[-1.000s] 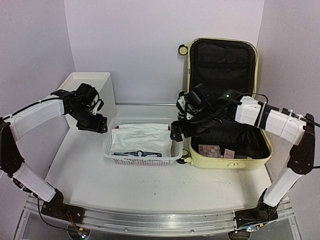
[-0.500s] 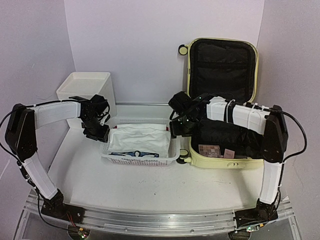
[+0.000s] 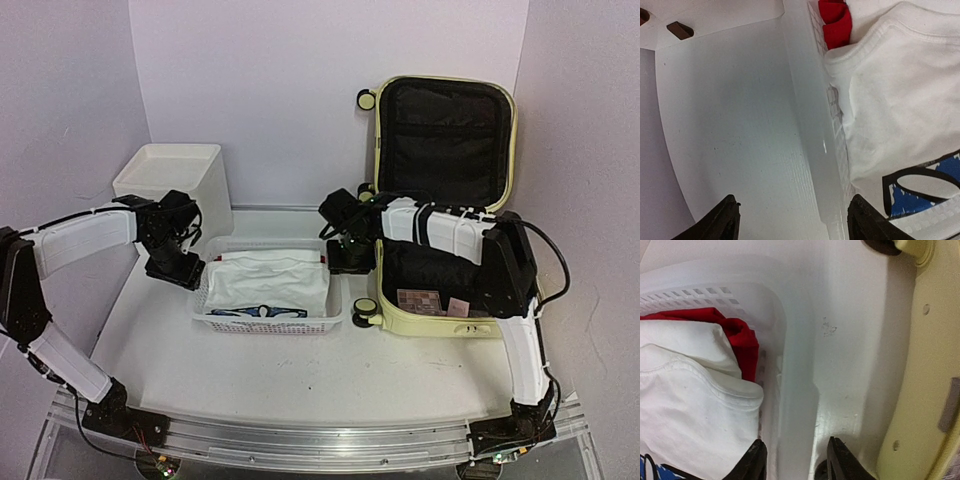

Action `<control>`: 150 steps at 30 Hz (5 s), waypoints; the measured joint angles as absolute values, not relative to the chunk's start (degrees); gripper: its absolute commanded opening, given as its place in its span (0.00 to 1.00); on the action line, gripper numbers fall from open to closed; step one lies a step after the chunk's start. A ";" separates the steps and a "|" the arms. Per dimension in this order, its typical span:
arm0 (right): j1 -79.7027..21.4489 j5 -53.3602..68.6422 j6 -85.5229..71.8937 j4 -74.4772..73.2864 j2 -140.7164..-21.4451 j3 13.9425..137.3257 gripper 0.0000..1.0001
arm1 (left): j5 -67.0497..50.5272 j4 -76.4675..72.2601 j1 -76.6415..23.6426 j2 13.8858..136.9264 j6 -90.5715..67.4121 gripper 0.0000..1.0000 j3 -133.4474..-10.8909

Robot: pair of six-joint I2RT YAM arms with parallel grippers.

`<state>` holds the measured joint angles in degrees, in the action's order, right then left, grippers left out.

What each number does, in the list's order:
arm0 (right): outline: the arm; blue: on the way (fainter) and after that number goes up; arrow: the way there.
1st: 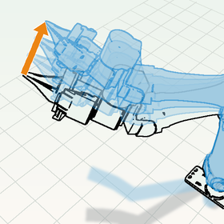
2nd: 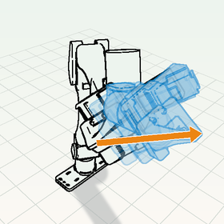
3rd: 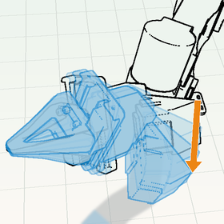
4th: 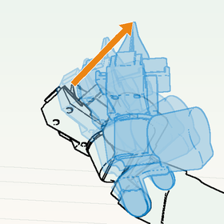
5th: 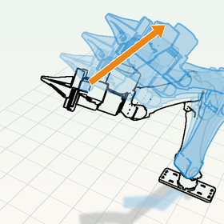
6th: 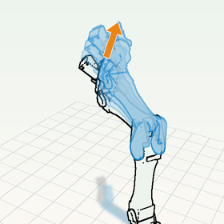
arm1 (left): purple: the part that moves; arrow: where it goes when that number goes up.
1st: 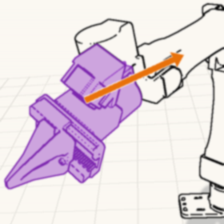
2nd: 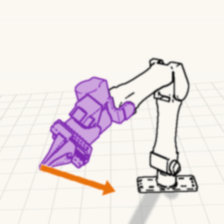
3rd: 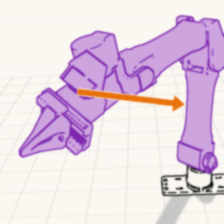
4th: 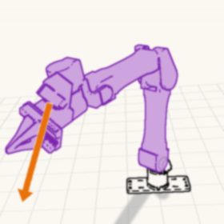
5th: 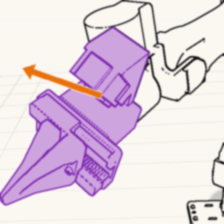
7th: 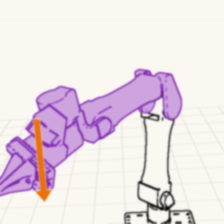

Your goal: Open, take out, and arrange the luggage

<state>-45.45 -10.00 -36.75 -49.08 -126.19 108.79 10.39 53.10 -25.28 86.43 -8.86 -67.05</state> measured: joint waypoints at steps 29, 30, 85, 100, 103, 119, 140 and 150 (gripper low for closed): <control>-74.06 -20.53 -67.02 -43.51 -143.59 131.35 0.01 | 1.56 59.86 -25.17 51.35 -15.25 0.81 -75.61; -74.70 -21.71 -68.05 -43.59 -144.75 133.16 0.01 | 1.45 59.90 -25.17 50.43 -15.25 0.81 -75.59; -70.00 -32.67 -32.64 -41.87 -65.19 59.46 0.98 | 6.68 60.64 -16.03 123.94 -6.04 0.18 -136.20; -70.00 -33.36 -34.94 -42.26 -65.23 57.87 0.98 | 12.60 60.45 -30.35 128.25 -16.23 0.09 -142.06; -70.00 -33.45 -35.66 -42.39 -64.58 56.86 0.98 | 13.58 58.02 -34.13 128.90 -18.06 0.09 -142.06; -70.00 -33.93 -39.68 -43.44 -57.28 52.38 0.98 | 21.80 41.45 -46.39 134.13 -24.64 0.09 -142.12; -70.00 -35.70 -41.82 -46.28 -55.11 51.24 0.98 | 4.25 17.80 -48.80 124.38 -20.49 0.81 -123.83; -70.00 -36.71 -39.86 -46.54 -58.11 51.33 0.98 | -7.99 20.91 -44.23 85.36 -9.28 0.96 -86.19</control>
